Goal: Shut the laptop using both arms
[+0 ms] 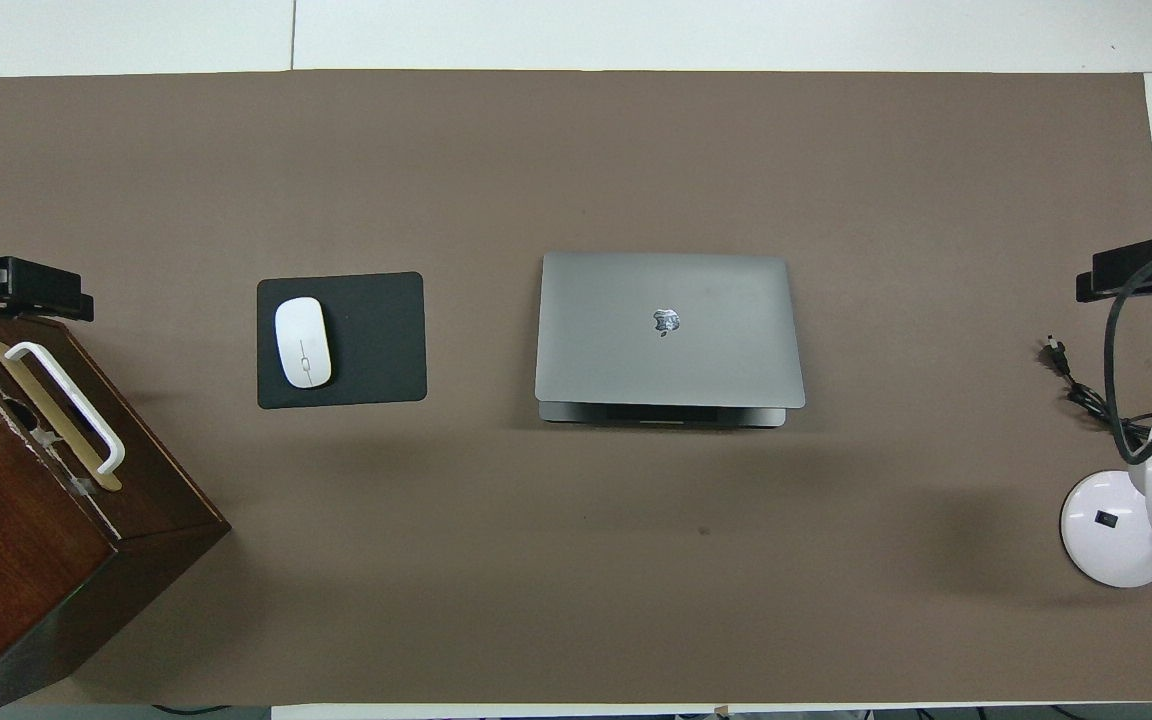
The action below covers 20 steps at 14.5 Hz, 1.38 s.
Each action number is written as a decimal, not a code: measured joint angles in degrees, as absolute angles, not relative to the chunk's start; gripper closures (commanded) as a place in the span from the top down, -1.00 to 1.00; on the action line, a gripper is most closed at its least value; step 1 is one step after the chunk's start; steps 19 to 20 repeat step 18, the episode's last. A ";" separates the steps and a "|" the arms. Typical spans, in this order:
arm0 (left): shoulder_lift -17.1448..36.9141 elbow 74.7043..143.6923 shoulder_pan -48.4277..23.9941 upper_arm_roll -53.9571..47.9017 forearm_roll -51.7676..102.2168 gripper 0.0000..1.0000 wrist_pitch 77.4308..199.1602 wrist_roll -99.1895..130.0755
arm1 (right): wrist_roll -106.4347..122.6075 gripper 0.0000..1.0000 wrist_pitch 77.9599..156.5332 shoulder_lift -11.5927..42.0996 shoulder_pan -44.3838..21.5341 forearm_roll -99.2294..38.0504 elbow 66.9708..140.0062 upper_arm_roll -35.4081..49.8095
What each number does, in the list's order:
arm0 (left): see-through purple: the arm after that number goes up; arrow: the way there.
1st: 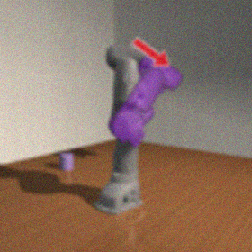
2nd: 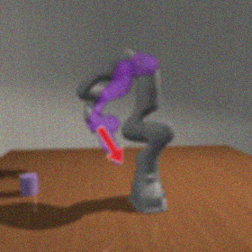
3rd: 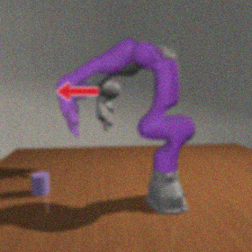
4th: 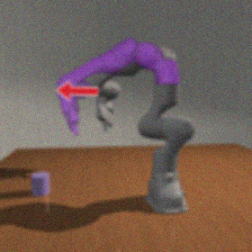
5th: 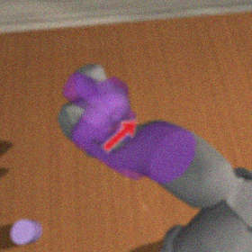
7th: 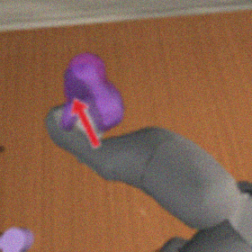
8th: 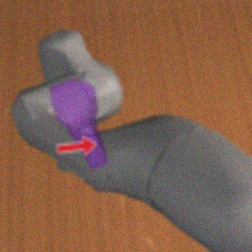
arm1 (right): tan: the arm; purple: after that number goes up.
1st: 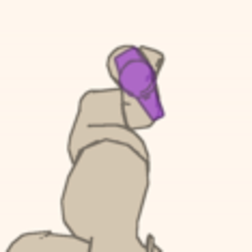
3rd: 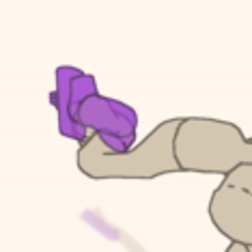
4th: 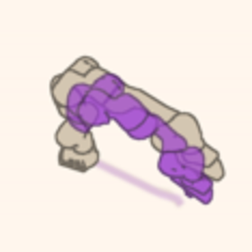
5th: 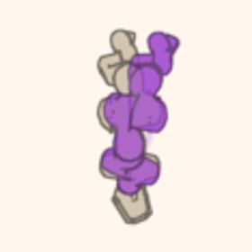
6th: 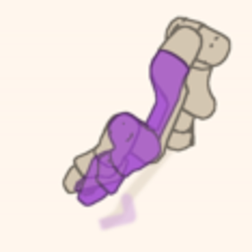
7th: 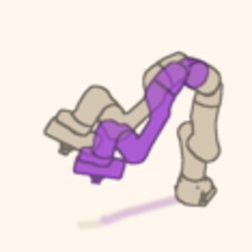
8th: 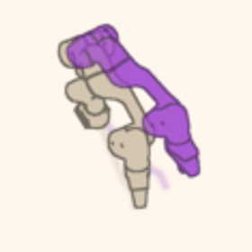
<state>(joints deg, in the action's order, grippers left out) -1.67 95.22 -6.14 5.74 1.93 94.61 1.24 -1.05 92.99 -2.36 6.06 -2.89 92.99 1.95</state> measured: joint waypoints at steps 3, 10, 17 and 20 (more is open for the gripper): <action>-1.67 94.94 -6.13 5.78 1.86 1.00 94.39 1.11 | -1.05 1.00 92.99 -2.51 6.05 -2.92 93.00 1.98; -1.67 94.94 -6.13 5.86 1.85 1.00 94.23 1.03 | -1.05 1.00 89.67 -2.50 6.06 -2.81 91.56 1.97; -1.67 94.94 -6.08 5.98 1.85 1.00 93.76 1.02 | -1.05 1.00 88.54 -2.66 6.05 -2.81 90.16 1.97; -1.67 94.94 -6.08 5.98 1.85 1.00 93.76 1.02 | -1.05 1.00 88.10 -2.85 6.02 -2.81 90.06 1.97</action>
